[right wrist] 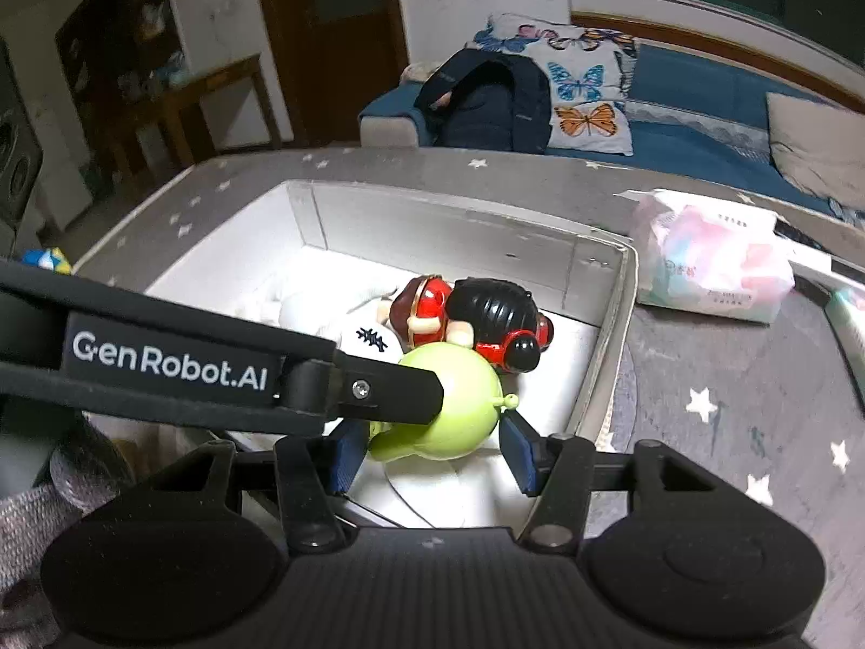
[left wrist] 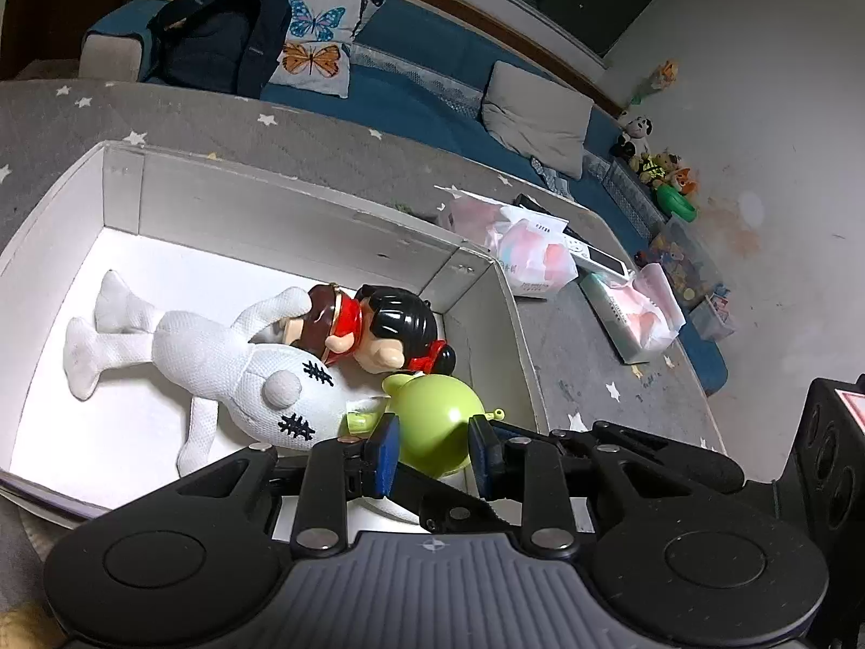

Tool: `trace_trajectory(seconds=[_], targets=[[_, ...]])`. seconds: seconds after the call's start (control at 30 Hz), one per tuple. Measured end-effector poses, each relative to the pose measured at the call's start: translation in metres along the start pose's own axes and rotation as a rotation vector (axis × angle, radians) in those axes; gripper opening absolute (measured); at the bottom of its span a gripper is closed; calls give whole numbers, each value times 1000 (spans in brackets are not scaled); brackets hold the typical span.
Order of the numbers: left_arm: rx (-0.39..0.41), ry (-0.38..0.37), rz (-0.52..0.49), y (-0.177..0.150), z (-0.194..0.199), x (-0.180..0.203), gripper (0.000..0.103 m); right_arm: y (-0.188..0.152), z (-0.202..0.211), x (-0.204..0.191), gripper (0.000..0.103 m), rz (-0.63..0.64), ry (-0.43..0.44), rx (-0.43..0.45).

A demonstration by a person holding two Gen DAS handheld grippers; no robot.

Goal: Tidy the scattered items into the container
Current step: 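Lower the green toy into the box beside the doll and release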

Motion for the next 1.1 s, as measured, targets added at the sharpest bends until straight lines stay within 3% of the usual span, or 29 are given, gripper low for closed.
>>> trace_trajectory(seconds=[0.5,1.1], targets=[[-32,16,46,-6,-10,-14,30,-3,2,-3,56,45,-26,1],[76,43,14,-21,33,-5,30,-20,30,-4,57,8,-36,109]])
Point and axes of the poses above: each gripper's, at about its wrist camera, not at the fingertips, and z roughly against the way its jaws point, x to its right, y to its top, the point moved 5 cm from there along -z, roughly the way its jaws point, and after that the axes turned 10 degrees about -x, right-handed, at the moved point
